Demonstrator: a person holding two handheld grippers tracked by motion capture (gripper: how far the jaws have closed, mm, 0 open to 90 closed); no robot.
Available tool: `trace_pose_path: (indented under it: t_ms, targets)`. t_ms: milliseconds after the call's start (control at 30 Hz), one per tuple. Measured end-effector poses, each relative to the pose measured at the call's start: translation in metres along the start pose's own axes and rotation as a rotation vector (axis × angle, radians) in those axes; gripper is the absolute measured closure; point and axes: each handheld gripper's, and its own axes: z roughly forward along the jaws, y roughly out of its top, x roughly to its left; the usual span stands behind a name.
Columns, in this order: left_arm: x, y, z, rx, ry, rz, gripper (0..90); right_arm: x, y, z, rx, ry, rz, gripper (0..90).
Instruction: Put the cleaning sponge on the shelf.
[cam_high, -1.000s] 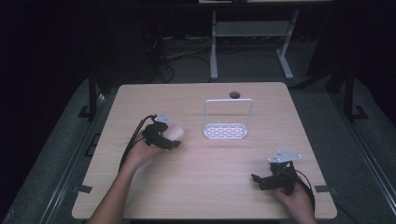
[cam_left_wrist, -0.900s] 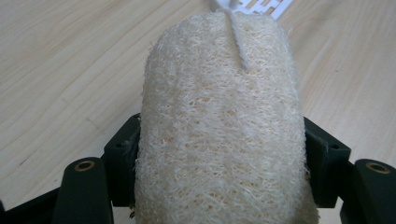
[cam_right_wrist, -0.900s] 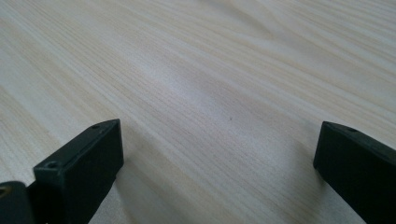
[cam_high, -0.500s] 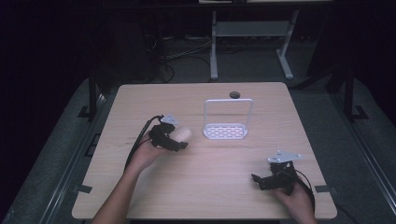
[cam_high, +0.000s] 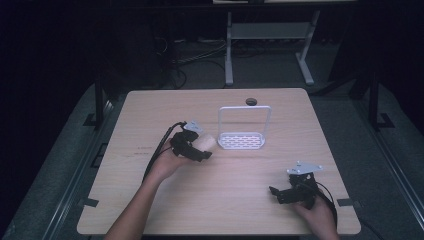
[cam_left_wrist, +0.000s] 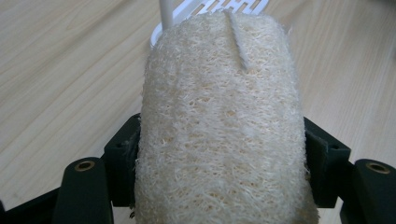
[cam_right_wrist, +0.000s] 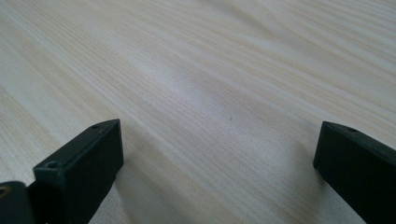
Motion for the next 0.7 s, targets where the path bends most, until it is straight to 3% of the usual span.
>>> trace_pose_path:
  t_ms: [700]
  targets:
    - [-0.017,0.032,0.028,-0.020,-0.042,0.032,29.4,0.000,0.000,0.000,0.000,0.000,0.000,1.3]
